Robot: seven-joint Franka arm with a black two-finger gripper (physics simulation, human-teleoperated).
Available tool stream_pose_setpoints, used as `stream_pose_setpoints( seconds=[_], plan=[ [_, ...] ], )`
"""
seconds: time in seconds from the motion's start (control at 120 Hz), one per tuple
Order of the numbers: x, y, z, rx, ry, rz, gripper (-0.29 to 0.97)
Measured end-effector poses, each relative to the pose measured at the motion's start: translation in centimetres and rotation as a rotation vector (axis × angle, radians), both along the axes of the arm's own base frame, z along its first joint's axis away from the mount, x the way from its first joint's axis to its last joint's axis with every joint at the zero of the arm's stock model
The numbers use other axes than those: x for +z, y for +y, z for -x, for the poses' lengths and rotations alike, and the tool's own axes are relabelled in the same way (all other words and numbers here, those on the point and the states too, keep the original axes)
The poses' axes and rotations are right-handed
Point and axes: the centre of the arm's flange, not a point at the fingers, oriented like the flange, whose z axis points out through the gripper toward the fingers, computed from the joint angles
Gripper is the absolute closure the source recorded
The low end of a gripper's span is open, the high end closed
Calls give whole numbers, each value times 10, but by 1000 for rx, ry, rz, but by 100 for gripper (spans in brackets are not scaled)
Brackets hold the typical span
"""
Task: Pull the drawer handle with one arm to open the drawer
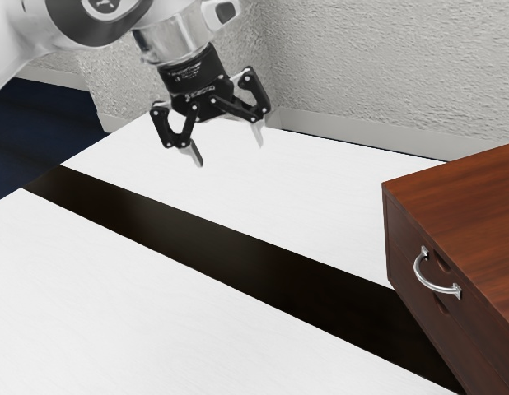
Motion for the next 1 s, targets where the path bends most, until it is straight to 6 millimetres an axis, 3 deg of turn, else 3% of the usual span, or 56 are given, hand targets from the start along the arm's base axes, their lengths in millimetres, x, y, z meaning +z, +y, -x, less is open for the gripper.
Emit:
stream_pose_setpoints(
  seconds=[0.092,0.275,0.367,0.45,0.533,0.7,0.775,1.0],
  plan=[
    [2,-4,0,64,-5,15,2],
    [1,-55,-4,81,-44,52,3],
    [-14,-65,-9,99,-49,71,5],
    [-26,-77,11,106,-56,86,8],
    [-43,-99,16,98,-67,111,10],
    [-56,-147,15,61,-100,174,14],
    [-76,-162,16,51,-89,181,16],
    [-96,-175,17,60,-109,195,23]
  ],
)
